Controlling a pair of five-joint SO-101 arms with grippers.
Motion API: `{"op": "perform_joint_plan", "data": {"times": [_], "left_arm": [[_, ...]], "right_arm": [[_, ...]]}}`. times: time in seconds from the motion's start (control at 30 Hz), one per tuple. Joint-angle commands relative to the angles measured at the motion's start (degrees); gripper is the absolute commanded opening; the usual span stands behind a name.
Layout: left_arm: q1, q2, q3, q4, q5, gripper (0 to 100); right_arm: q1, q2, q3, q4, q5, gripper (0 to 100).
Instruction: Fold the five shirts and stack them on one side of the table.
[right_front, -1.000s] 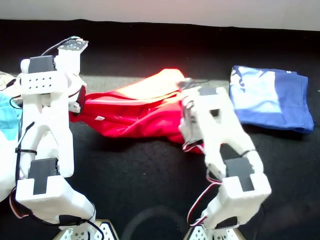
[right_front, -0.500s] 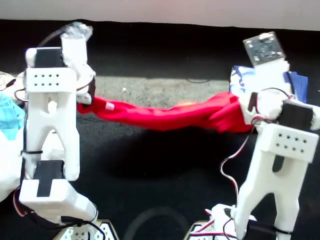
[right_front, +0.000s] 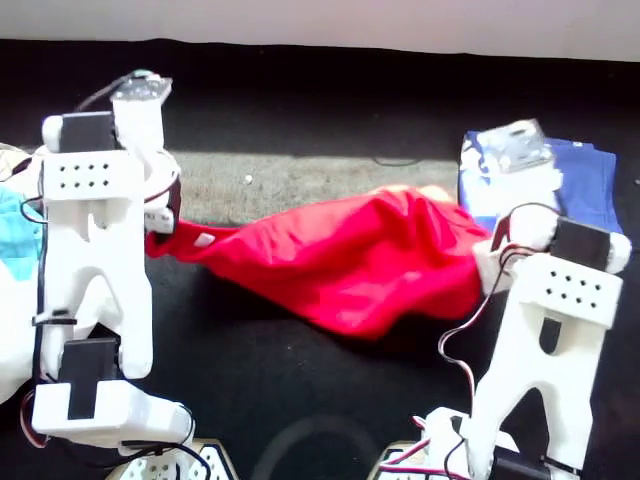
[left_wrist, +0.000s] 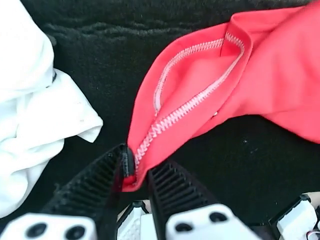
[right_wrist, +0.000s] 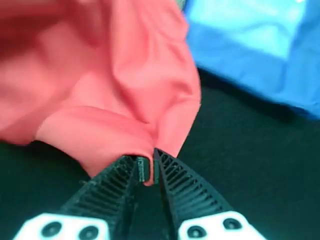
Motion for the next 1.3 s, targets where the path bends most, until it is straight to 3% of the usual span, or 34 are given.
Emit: {"op": "perform_joint_plan", "data": {"times": [0.0,0.1,0.17,0.33,0.47,0.6,0.77,0.93,1.17,1.27], "left_arm": [[-0.6,-2.0,4.2,-0.9,-2.9,1],[-0.6,-2.1,6.0,-0.9,-4.8,1],[-0.6,-2.1,6.5,-0.8,-5.5,1],[-1.3,-2.2,6.5,-0.5,-5.5,1],[-3.1,-2.2,6.1,-0.5,-5.5,1],[-4.6,-2.2,6.5,-0.5,-5.5,1],[-4.8,-2.1,6.6,-0.5,-5.5,1],[-4.6,-2.1,6.6,-0.9,-5.5,1],[-4.6,-2.1,6.6,-0.9,-5.5,1],[-4.7,-2.1,6.6,-0.9,-5.5,1]], "right_arm": [[-3.3,-2.2,1.7,7.5,4.2,0.9],[-4.4,-2.2,1.6,14.8,9.5,0.9],[-3.0,-2.7,1.1,14.0,10.5,2.2],[-2.0,-5.1,-8.0,13.1,10.1,21.5],[-2.9,-5.8,-17.5,11.2,7.3,26.3],[-8.1,-2.2,-19.8,2.5,-4.4,26.3],[-19.0,12.9,-20.4,-5.6,-14.8,26.3],[-25.0,32.7,-29.9,-9.7,-21.0,26.5],[-28.4,56.1,-47.2,-6.8,-23.7,27.1],[-29.6,63.1,-52.7,-1.6,-23.9,32.6]]}}
